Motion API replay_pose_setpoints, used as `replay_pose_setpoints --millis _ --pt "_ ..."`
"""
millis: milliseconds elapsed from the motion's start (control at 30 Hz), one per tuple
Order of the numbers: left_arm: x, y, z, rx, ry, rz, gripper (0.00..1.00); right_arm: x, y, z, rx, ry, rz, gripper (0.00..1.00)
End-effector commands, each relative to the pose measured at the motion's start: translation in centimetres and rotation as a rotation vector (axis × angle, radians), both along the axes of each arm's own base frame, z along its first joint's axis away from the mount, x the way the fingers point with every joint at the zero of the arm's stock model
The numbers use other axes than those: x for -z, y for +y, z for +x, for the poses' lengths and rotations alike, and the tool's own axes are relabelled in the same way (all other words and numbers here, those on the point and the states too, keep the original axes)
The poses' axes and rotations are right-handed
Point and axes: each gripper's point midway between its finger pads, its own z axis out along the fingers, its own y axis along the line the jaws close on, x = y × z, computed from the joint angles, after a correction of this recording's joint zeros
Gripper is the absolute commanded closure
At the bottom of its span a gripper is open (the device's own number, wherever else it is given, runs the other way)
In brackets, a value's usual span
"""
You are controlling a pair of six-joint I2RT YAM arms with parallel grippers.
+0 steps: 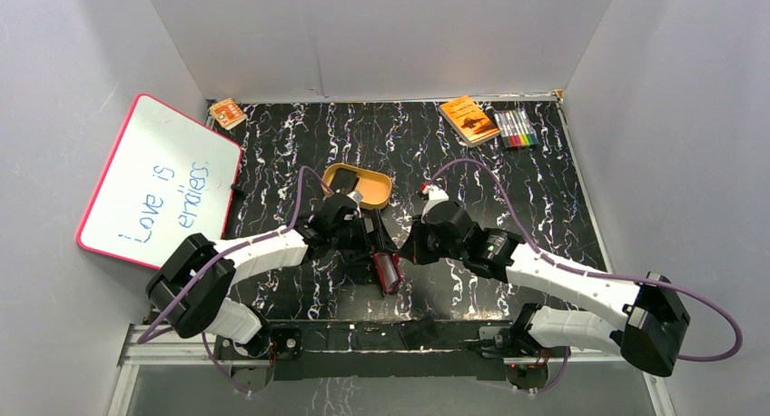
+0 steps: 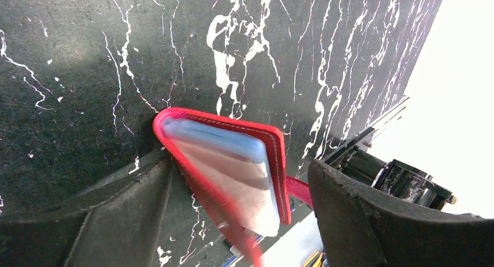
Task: Put the credit cards into the card holder
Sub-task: Open the card holder at the center of the board.
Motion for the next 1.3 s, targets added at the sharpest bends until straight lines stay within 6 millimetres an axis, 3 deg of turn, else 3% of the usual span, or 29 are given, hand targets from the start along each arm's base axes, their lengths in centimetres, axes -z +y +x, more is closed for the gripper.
replay_pose_setpoints --millis 0,300,567,800,867,1100,1267 --pt "-0.7 -0.4 -0.2 0.023 0.0 -0.024 0.18 -2.2 0.6 0.4 0.006 -0.046 0.094 1.0" --pt "0.0 0.7 -0.7 -0.002 0.004 0.013 0.29 -0.5 -1.1 0.0 0.061 -0.012 0.052 1.0" --pt "2.0 2.5 -1.7 -0.014 0.018 0.079 0.59 0.5 -2.4 -0.8 0.098 0.019 0.063 1.0" --pt "3.0 3.4 -2.1 -0.016 0.021 0.11 0.71 0.3 -3.5 -0.8 0.139 0.006 0.059 1.0" --pt "3.0 3.4 -2.2 -0.014 0.019 0.109 0.7 0.5 -3.7 -0.8 0.144 0.01 0.051 1.0" --pt "2.9 3.6 -2.4 -0.017 0.016 0.1 0.43 1.3 -3.6 -1.0 0.148 0.033 0.046 1.0" --pt "3.4 3.9 -2.8 -0.018 0.029 0.107 0.42 1.4 -3.5 -1.0 0.147 0.034 0.042 1.0"
